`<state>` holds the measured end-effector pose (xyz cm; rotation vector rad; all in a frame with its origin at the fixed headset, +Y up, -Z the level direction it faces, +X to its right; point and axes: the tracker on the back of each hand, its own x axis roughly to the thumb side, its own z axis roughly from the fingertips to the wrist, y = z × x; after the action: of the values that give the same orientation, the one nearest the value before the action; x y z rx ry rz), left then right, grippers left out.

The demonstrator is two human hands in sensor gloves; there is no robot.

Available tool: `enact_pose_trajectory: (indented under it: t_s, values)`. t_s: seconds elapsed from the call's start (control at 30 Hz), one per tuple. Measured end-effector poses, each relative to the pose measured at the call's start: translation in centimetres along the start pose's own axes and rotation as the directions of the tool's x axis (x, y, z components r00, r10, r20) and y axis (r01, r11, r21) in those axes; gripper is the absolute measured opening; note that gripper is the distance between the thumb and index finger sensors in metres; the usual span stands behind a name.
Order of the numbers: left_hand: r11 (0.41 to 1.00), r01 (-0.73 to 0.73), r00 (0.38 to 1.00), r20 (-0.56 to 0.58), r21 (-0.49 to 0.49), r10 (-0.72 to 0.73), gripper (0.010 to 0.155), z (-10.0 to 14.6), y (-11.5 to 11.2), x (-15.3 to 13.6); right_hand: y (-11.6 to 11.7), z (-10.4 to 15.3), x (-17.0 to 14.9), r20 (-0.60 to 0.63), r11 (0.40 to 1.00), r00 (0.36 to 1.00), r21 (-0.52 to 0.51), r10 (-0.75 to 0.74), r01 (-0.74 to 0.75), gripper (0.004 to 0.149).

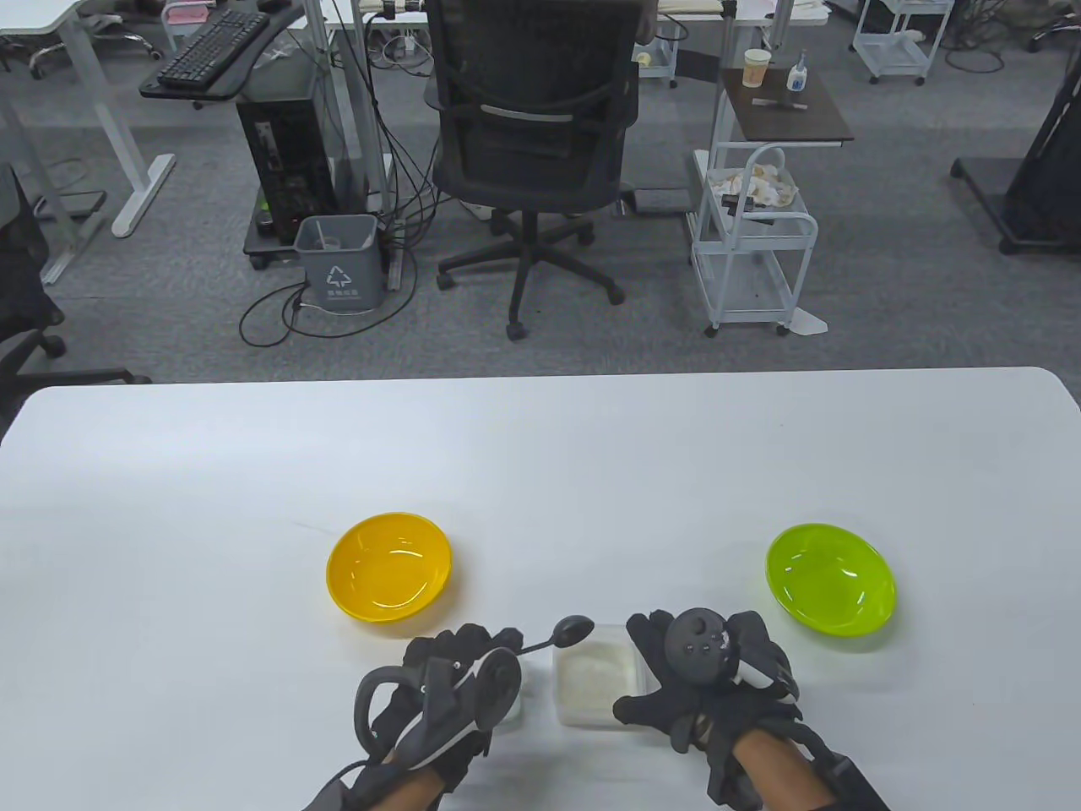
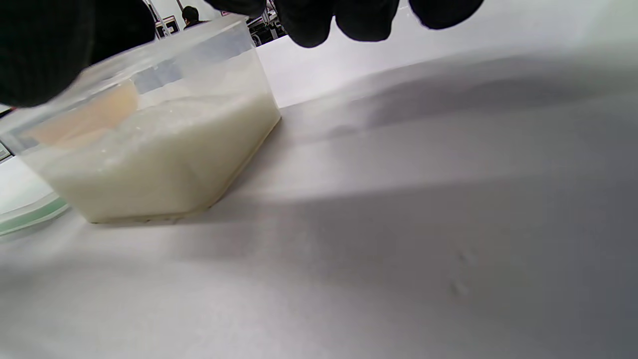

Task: Scoop white sugar from container into bowls

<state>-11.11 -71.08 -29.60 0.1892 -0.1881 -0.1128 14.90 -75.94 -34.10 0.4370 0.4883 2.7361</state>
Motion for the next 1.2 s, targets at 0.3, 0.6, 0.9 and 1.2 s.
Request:
enact_pose_trajectory:
  t_s: [0.3,0.6,0.9,1.2]
  values:
    - [0.934,0.293,0.934,0.149,0.206,-0.326,0.043,1.4,-0.1,3.4,0.1,0.1,0.0,0.005,1.0,1.0,-0.004,0.002,-0.002,0.095]
    - [0.984,0.178,0.967,0.183,0.023,-0.18,0.042,1.1,-0.2,4.0,0.2,0.1,0.0,0.003,1.0,1.0,-0.011,0.006,-0.006,0.094]
    - [0.905,-0.247,0.968,-0.046,-0.346,0.247,0.044,-0.7,-1.9,1.4,0.3,0.1,0.0,-0.001,1.0,1.0,-0.013,0.006,-0.006,0.094]
    - [0.706,-0.522,0.85,-0.225,-0.478,0.476,0.045,-1.4,-4.2,-0.6,0.4,0.1,0.0,-0.003,1.0,1.0,-0.01,0.001,-0.001,0.094]
